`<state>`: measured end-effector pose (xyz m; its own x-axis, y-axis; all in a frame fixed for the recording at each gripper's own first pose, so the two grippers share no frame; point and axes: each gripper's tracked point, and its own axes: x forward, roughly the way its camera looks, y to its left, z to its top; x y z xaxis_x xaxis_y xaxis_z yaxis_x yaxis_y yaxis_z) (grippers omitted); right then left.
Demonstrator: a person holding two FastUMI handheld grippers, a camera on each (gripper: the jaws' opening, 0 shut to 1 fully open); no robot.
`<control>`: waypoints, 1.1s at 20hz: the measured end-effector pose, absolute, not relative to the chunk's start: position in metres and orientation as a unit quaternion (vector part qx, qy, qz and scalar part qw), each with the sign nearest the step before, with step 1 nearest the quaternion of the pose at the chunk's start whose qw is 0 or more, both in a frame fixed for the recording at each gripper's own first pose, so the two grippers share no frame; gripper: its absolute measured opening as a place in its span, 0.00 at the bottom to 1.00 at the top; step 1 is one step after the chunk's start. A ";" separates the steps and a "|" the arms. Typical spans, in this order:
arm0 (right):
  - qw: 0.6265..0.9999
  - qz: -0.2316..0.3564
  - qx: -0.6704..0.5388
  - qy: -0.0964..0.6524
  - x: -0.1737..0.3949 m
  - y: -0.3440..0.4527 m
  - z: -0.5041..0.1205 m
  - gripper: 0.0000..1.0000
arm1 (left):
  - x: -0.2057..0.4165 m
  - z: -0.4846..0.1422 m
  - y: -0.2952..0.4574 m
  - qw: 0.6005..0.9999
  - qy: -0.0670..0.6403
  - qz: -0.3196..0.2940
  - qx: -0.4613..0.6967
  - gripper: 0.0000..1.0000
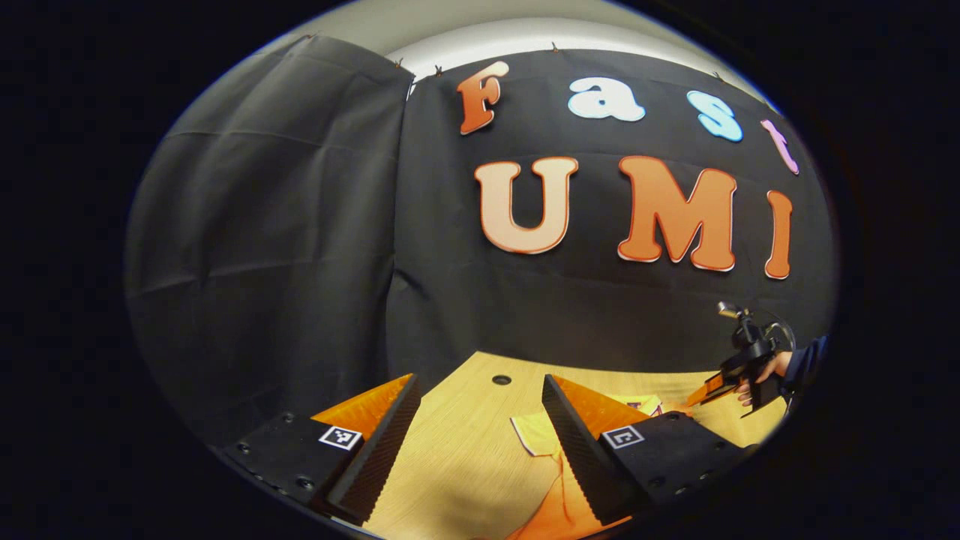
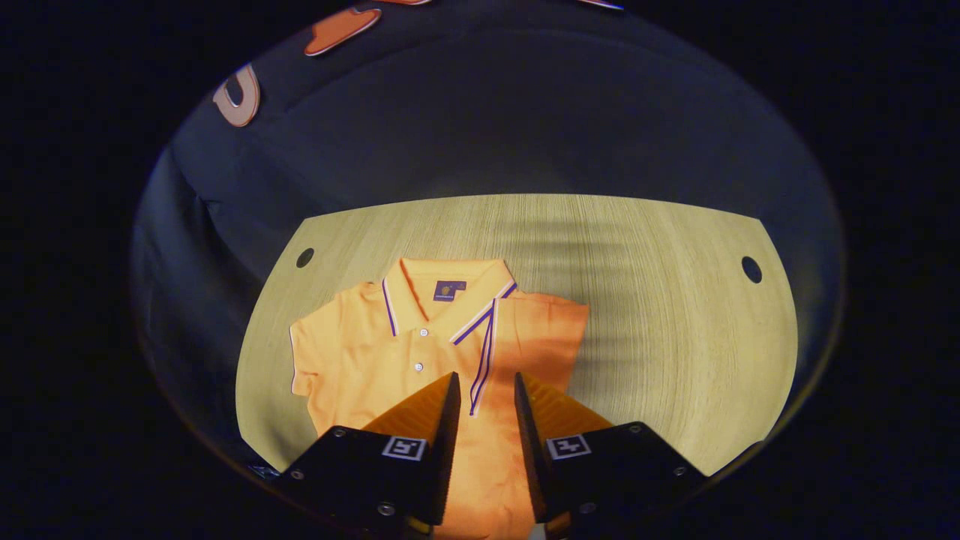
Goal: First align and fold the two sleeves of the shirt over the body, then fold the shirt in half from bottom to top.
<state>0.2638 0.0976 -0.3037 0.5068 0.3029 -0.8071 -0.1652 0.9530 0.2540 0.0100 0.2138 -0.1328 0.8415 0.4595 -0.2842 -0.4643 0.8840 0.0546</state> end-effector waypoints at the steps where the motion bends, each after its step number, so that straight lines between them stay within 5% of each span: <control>1: 0.872 0.135 0.073 0.464 0.261 0.097 -0.293 0.50 | 0.012 -0.135 0.214 0.960 0.152 0.235 -0.009 1.00; 4: 0.895 0.120 0.081 0.421 0.251 0.090 -0.259 0.52 | 0.031 -0.138 0.208 0.965 0.162 0.205 -0.005 0.98; 8: 0.924 0.092 0.081 0.363 0.231 0.072 -0.216 0.75 | 0.069 -0.157 0.199 0.970 0.192 0.151 -0.008 0.98; 13: 0.950 0.047 0.074 0.300 0.193 0.041 -0.169 0.75 | 0.126 -0.214 0.203 0.954 0.273 0.111 -0.052 0.98; 22: 0.961 -0.056 0.047 0.266 0.092 -0.043 -0.155 0.87 | 0.172 -0.352 0.194 0.847 0.502 0.105 -0.139 0.98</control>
<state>0.0918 -0.0434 -0.1549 0.8528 -0.0822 -0.5158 0.1324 0.9893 0.0612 0.1723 0.1939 -0.3522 0.4739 0.0382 -0.8798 -0.3179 0.9391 -0.1305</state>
